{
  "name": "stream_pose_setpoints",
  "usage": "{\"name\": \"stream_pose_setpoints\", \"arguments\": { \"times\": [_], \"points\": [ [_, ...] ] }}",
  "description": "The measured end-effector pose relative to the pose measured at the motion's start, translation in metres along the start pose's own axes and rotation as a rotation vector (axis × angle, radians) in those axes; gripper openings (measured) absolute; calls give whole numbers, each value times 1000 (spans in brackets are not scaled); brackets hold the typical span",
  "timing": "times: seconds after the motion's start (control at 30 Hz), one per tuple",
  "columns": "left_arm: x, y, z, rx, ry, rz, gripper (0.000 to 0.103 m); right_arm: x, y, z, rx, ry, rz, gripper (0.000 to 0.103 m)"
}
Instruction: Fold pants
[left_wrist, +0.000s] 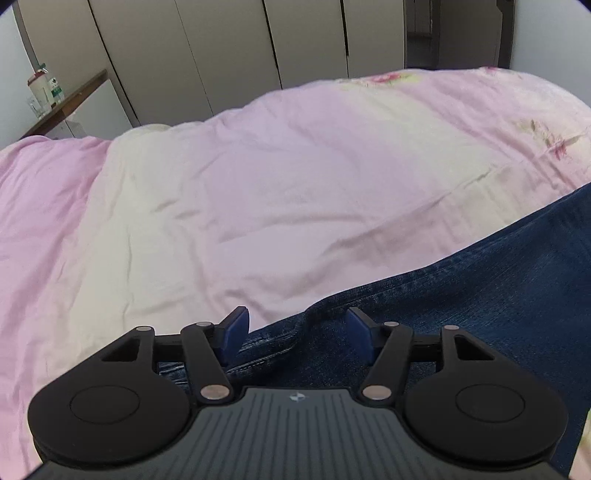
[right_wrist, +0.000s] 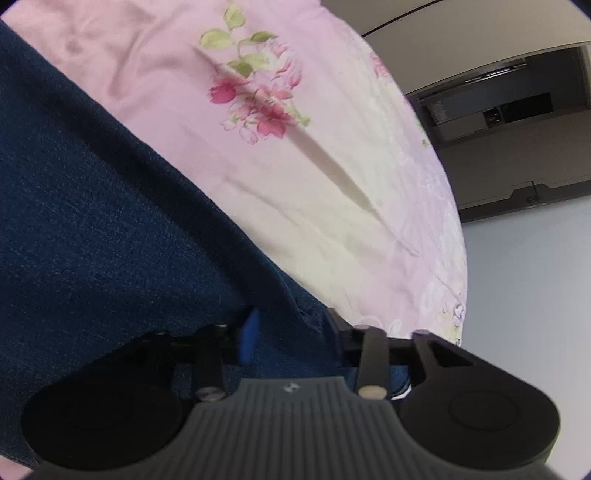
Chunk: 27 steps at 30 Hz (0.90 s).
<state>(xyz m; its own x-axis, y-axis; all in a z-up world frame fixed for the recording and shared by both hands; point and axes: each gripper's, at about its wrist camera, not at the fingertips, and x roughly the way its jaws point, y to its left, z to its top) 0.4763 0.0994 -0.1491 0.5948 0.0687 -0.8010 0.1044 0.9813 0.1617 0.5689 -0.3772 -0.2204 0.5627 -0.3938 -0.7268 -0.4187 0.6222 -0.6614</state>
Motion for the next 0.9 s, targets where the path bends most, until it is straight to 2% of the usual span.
{"name": "stream_pose_setpoints", "arguments": {
  "times": [0.07, 0.17, 0.3, 0.43, 0.53, 0.6, 0.77, 0.87, 0.9],
  "points": [
    [-21, 8, -4, -28, -27, 5, 71, -21, -5, -5, 56, -25, 2, 49],
    [-54, 25, -23, -80, -60, 31, 71, -61, 2, -13, 142, -77, 70, 49],
    [-89, 64, -60, -168, -79, 63, 71, -121, 34, -23, 238, -158, 202, 50],
    [-100, 110, -95, -251, -49, 92, 76, -168, 76, -26, 302, -223, 323, 50],
    [-95, 144, -114, -350, -37, 79, 79, -187, 106, -19, 278, -255, 348, 50],
    [-83, 163, -121, -415, -23, 39, 79, -195, 123, -10, 255, -257, 320, 50],
    [-45, 193, -119, -485, 13, 33, 79, -200, 135, 8, 282, -249, 295, 50],
    [-23, 208, -120, -534, 22, -22, 79, -200, 132, 14, 292, -260, 298, 50],
    [-19, 211, -121, -552, 12, -43, 76, -200, 134, 16, 285, -261, 295, 50]
  ]
}}
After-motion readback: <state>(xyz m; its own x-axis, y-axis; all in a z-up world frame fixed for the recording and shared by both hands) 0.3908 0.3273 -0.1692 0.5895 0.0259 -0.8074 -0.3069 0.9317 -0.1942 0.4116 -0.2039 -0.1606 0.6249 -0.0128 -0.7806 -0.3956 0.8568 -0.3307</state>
